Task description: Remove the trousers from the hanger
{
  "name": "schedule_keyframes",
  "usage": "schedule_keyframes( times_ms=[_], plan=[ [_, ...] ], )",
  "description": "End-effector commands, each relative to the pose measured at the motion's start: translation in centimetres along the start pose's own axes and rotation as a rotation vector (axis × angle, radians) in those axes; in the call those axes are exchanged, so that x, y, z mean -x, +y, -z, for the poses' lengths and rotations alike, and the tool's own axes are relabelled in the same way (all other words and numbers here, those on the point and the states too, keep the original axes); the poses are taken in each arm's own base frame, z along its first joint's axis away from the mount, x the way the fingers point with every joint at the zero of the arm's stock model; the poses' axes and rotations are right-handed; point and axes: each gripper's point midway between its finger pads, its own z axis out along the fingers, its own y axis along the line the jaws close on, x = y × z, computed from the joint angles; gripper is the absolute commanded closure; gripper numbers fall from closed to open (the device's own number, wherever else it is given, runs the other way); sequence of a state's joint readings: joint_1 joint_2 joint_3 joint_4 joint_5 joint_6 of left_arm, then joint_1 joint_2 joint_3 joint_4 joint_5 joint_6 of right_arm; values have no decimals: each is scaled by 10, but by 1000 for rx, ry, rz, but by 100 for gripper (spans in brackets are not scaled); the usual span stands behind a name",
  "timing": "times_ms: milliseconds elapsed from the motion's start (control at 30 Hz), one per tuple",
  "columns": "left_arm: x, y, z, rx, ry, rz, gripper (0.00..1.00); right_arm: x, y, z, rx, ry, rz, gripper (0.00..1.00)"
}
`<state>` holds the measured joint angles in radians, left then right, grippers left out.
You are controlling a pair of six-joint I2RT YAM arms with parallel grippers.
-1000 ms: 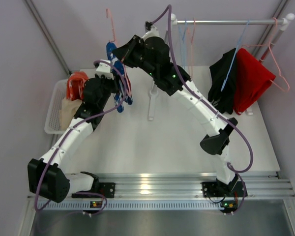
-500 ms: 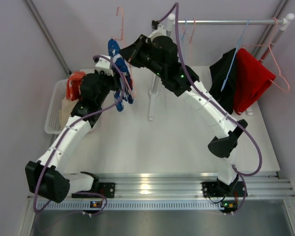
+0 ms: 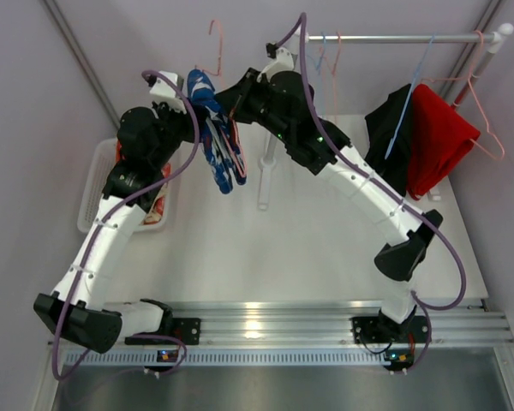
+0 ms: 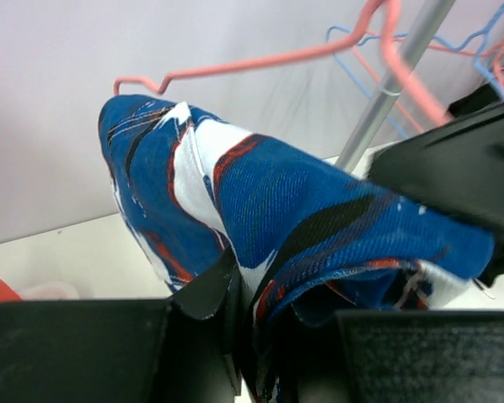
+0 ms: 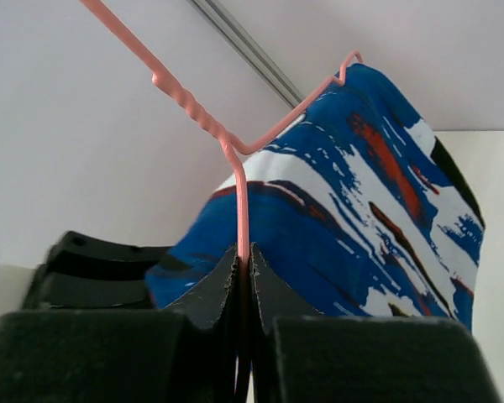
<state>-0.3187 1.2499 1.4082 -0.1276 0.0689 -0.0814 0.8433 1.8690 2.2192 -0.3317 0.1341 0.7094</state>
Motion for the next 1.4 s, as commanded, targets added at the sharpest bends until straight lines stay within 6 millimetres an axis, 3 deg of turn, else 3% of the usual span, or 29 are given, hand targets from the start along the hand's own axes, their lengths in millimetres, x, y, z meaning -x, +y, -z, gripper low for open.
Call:
schedule_keyframes(
  times_ms=[0, 233, 400, 600, 800, 900, 933, 967, 1033, 1133, 1167, 1200, 1233, 1267, 1300, 1367],
  plan=[
    [115, -21, 36, -81, -309, 17, 100, 34, 6, 6, 25, -116, 52, 100],
    [160, -25, 64, -74, -382, 27, 100, 1, -27, -6, -43, -61, 118, 100],
    [216, -17, 94, -5, -506, 24, 100, -22, -44, -5, -70, -3, 134, 100],
    [263, 19, 127, 218, -612, 15, 100, -50, -62, 3, -85, 72, 153, 100],
    [285, 44, 166, 395, -684, -64, 100, -60, -58, 14, -60, 111, 160, 100],
    [281, 61, 189, 517, -671, -122, 100, -60, -49, 19, -23, 116, 169, 100],
    [270, 69, 188, 561, -648, -154, 100, -58, -45, 22, -10, 114, 172, 100],
    [271, 78, 213, 626, -661, -192, 100, -59, -43, 23, 2, 119, 176, 100],
    [260, 101, 239, 769, -642, -235, 100, -57, -38, 26, 18, 119, 179, 100],
    [239, 116, 279, 903, -619, -308, 100, -53, -34, 29, 37, 115, 186, 100],
    [237, 115, 304, 940, -636, -329, 100, -54, -33, 29, 40, 118, 188, 100],
    [218, 123, 300, 972, -579, -356, 100, -54, -32, 30, 43, 121, 185, 100],
    [207, 130, 311, 1032, -553, -385, 100, -54, -31, 30, 48, 121, 183, 100],
    [205, 128, 339, 1095, -587, -404, 100, -56, -29, 31, 53, 128, 178, 100],
    [179, 141, 333, 1138, -532, -415, 100, -56, -29, 31, 53, 131, 174, 100],
    [157, 141, 354, 1196, -521, -431, 100, -58, -27, 32, 60, 141, 164, 100]
  ],
)
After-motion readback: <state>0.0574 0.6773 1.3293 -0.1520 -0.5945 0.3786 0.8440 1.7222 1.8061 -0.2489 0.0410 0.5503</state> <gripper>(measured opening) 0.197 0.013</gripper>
